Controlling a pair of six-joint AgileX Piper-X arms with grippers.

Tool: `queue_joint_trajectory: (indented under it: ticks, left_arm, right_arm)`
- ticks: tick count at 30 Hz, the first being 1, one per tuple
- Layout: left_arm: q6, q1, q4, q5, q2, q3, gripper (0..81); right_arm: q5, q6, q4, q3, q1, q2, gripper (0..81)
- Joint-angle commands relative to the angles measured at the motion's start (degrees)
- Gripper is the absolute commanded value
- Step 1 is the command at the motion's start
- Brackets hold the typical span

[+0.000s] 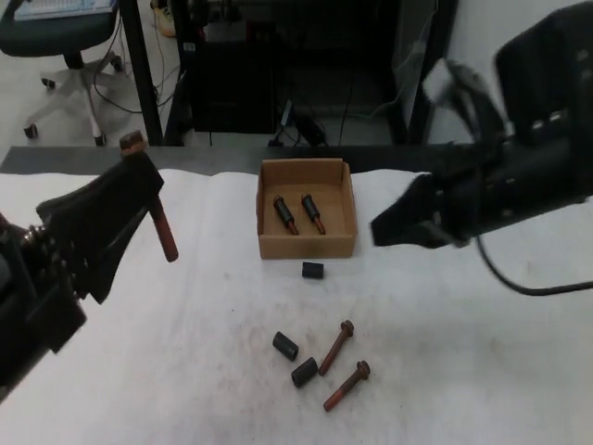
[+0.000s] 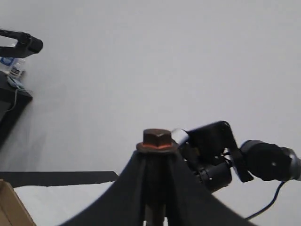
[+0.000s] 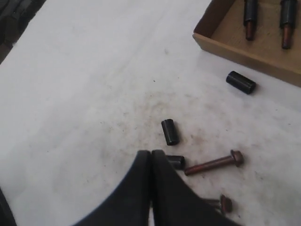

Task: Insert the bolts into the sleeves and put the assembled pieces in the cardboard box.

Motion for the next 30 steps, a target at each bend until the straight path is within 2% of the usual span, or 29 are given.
queue_joint_trajectory:
  ticks: [1,4,6,11,12,14,18,23,30]
  left_arm:
    - [2.88,1.28,-0.73,2.38,0.49,-1.15,0.4]
    - [5.41,3.00,5.68,2.83,1.95,-2.89,0.4]
    - [8.81,4.21,10.17,3.87,3.27,-4.61,0.4]
    - [14.80,6.44,17.79,5.08,6.46,-8.92,0.4]
    - [15.43,6.77,18.38,5.08,6.88,-9.48,0.4]
    - [15.67,7.43,18.38,5.08,7.82,-10.25,0.4]
    - [15.67,8.39,18.38,5.08,8.77,-10.45,0.4]
    - [15.67,8.78,22.57,5.08,8.74,-10.45,0.4]
    - [15.67,9.05,24.70,5.08,8.74,-10.45,0.4]
  right_arm:
    - [-0.01,4.79,-7.46,-0.34,2.80,4.20,0.3]
    - [-0.01,4.99,-7.71,-2.95,4.85,8.46,0.1]
    - [-0.01,4.50,-5.45,-6.29,6.31,11.23,3.8]
    - [8.57,-1.97,2.11,-16.14,10.73,17.75,31.6]
    - [10.61,-3.88,3.44,-17.64,11.41,18.87,34.4]
    - [14.71,-8.60,6.92,-21.09,12.87,21.66,34.9]
    - [19.93,-15.89,14.30,-25.93,14.84,27.34,30.7]
    - [24.47,-16.22,19.89,-27.63,16.16,33.56,30.0]
    - [25.64,-16.34,20.70,-27.63,17.72,36.69,30.0]
